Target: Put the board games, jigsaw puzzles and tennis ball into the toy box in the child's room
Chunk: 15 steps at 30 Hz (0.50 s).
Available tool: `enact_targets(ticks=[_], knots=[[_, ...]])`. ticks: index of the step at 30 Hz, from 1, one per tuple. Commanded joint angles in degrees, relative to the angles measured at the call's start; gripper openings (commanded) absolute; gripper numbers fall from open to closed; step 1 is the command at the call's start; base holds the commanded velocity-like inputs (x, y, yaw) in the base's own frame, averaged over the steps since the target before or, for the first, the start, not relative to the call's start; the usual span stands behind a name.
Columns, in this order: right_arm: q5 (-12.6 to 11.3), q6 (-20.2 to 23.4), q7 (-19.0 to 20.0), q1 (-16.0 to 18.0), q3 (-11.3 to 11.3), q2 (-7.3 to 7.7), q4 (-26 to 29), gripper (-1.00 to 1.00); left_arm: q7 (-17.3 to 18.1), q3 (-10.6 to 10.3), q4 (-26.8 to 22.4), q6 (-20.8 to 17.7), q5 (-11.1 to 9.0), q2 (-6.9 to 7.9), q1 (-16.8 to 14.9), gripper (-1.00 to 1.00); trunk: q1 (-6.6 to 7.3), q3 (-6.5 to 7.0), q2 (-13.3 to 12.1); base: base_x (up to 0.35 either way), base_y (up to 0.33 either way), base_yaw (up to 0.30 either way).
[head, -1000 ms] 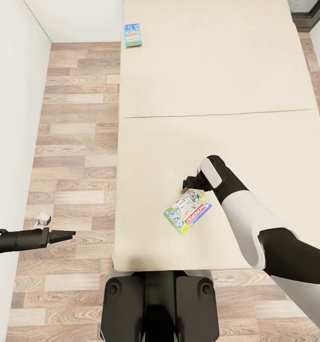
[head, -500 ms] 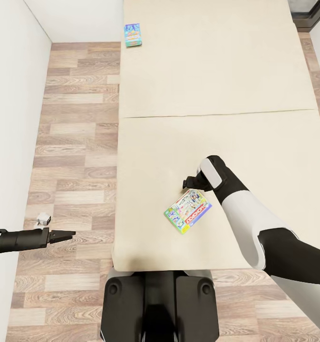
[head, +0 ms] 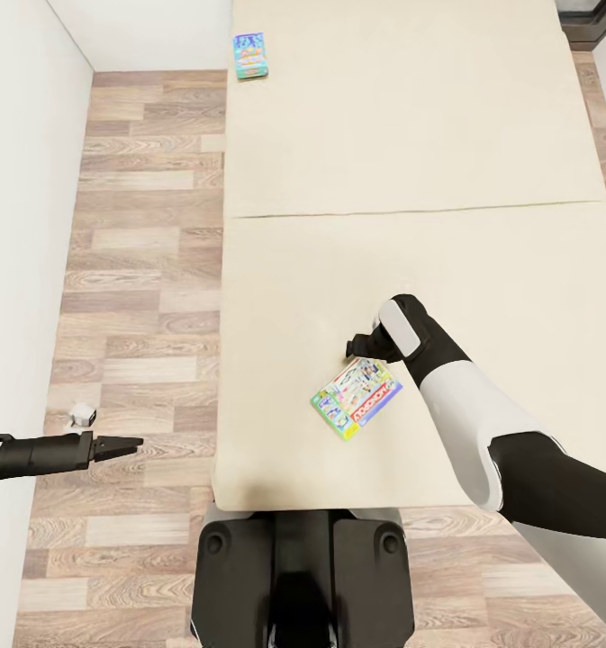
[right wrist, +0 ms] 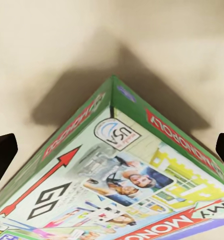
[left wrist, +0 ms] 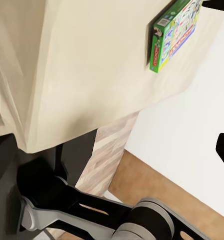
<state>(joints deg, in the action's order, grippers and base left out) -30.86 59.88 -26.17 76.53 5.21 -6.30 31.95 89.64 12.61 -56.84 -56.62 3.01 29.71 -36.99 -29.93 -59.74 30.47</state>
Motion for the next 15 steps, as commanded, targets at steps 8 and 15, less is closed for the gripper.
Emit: enact_targets(ticks=[8, 15], knots=[[-0.6, 0.1, -0.5, 0.0, 0.2, 0.05, 0.0, 1.00, 0.4, 0.0, 0.0, -0.6, 0.3, -0.02, 0.0, 1.00, -0.02, -0.73, 0.1, 0.000, 0.000, 0.000], [-0.6, 0.1, -0.5, 0.0, 0.2, 0.03, 0.0, 1.00, 0.4, 0.0, 0.0, -0.5, 0.3, 0.00, 0.0, 1.00, -0.02, -1.31, 0.1, 0.000, 0.000, 0.000]])
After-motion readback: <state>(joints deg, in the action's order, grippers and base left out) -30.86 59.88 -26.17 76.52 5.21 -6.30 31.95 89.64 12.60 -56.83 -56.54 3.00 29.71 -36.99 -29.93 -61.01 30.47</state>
